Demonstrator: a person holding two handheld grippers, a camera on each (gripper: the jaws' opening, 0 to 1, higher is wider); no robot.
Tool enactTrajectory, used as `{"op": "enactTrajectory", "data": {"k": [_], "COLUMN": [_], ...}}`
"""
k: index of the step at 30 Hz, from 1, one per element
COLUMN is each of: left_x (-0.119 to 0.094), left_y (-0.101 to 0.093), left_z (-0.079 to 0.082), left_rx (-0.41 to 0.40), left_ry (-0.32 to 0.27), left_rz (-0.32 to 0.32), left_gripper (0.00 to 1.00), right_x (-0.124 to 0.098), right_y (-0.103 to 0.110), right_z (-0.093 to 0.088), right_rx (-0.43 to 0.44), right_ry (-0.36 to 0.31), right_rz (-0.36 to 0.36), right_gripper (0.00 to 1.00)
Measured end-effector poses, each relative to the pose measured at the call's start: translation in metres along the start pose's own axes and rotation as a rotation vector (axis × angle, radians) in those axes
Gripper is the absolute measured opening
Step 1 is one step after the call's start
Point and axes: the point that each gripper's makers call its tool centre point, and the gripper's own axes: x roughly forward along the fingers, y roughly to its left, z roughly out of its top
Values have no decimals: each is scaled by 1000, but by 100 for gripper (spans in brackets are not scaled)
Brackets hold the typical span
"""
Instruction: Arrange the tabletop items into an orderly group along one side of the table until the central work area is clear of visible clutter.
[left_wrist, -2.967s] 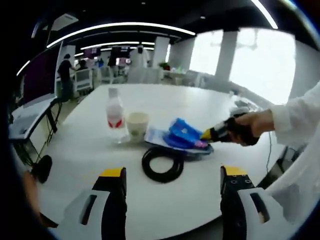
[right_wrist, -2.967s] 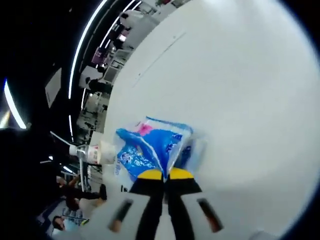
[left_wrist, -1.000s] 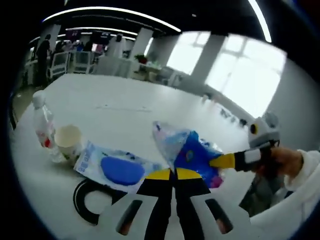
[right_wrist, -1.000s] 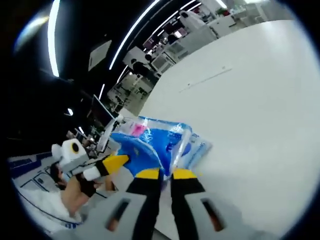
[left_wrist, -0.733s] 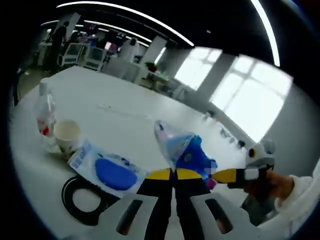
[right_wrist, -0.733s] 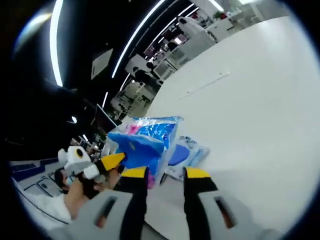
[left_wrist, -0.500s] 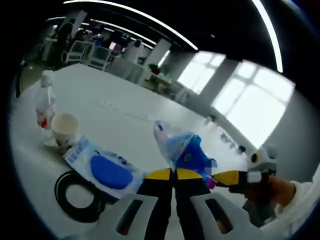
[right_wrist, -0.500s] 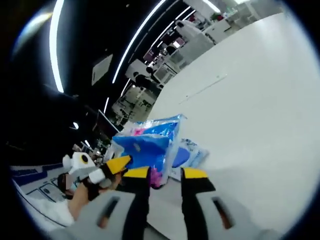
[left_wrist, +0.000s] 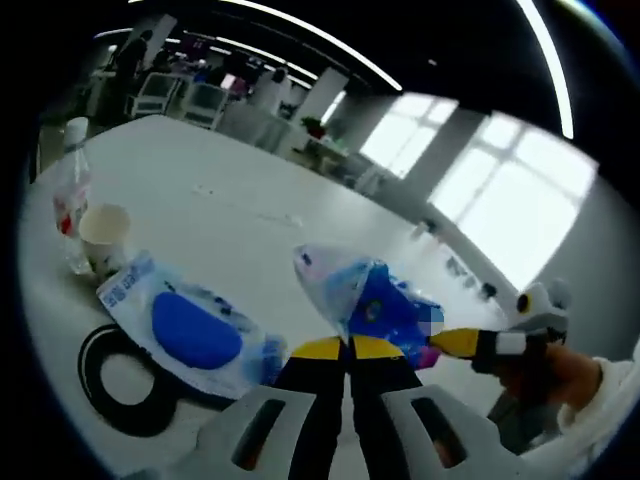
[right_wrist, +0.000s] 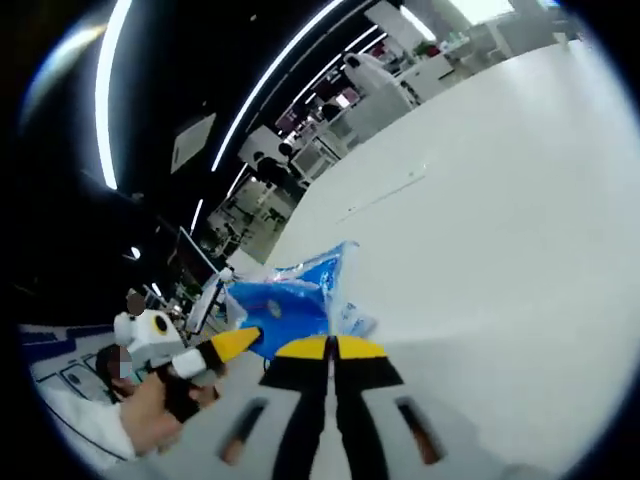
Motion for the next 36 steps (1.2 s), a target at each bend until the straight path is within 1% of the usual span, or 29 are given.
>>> {"op": "enactTrajectory", "data": {"k": [6,9,14,17,20,23,32,36], "left_x": [16,26,41,49,55,63,87,98], "left_y": [0,-1,-6,-9,-9,-7,-7,-6], "left_z": [-7,-10,-13,-15,-16,-18,-25,-30], "left_rx": [52,57,70,93,117,125,162,182], "left_ry": [29,40,59,74,91,106,141,181], "left_rz": [36,47,46,46,51,59,67,70], "left_gripper": [0,0,0,0,0,0,0,0], "right_x": [-1,-1,-5,-5,-4,-2,3,7], "right_y": [-13,-22,-38,-46,-52,-55,-82,-92], "right_z": [5,8,17,19,20,23,32,32], "right_rx": [-46,-56,-60,-58,-59,-71,-78,-80], "right_ry": [20,29,26,26,29,31,38,42], "right_rz": [-9,-16,-28,-32,-36,-38,-66,-89], "right_gripper": [0,0,0,0,0,0,0,0]}}
